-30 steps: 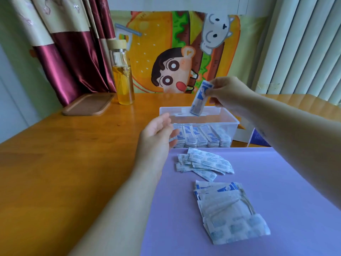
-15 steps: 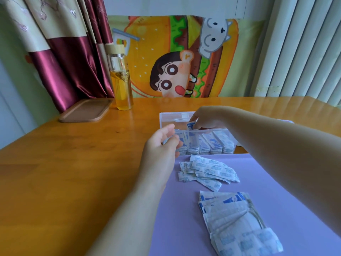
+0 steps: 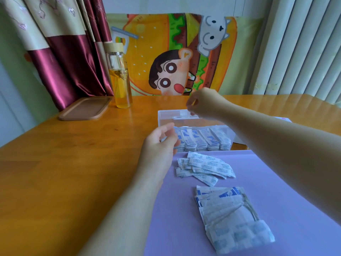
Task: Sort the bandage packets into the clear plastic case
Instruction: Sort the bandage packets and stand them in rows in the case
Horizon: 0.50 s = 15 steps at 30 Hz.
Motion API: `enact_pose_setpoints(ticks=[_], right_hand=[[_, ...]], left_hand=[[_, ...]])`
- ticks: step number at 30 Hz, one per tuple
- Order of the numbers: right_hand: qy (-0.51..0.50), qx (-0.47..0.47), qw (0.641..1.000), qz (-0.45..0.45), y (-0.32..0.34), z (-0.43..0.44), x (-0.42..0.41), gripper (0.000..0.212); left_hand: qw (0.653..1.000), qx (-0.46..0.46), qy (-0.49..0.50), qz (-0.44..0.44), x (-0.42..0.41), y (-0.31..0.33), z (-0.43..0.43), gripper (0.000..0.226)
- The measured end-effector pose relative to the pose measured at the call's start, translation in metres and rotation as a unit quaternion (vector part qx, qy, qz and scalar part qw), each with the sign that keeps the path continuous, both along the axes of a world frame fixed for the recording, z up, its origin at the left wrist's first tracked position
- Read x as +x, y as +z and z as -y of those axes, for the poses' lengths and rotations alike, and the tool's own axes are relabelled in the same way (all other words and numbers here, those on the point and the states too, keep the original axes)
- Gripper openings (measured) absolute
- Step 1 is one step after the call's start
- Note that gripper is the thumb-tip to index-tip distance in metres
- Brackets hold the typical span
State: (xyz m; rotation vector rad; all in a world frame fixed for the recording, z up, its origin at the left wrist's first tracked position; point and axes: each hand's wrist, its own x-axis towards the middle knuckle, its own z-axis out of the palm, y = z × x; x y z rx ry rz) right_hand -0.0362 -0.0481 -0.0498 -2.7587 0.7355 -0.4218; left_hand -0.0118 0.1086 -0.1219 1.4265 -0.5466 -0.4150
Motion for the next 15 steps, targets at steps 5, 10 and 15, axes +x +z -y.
enact_pose_setpoints(ticks=[5,10,15], right_hand=[[0.100,-0.024,0.993,-0.066,-0.003,-0.028,-0.065,0.015],[0.056,-0.085,0.947,-0.304,-0.037,-0.027,-0.087,0.052],[0.087,-0.032,0.950,-0.297,-0.045,-0.025,-0.076,0.053]], left_hand=[[0.998,0.046,0.002,0.049,0.002,-0.001,-0.003,0.022],[0.937,0.239,-0.017,0.256,0.002,-0.020,0.001,0.017],[0.880,0.344,-0.061,0.321,0.000,-0.026,-0.001,0.036]])
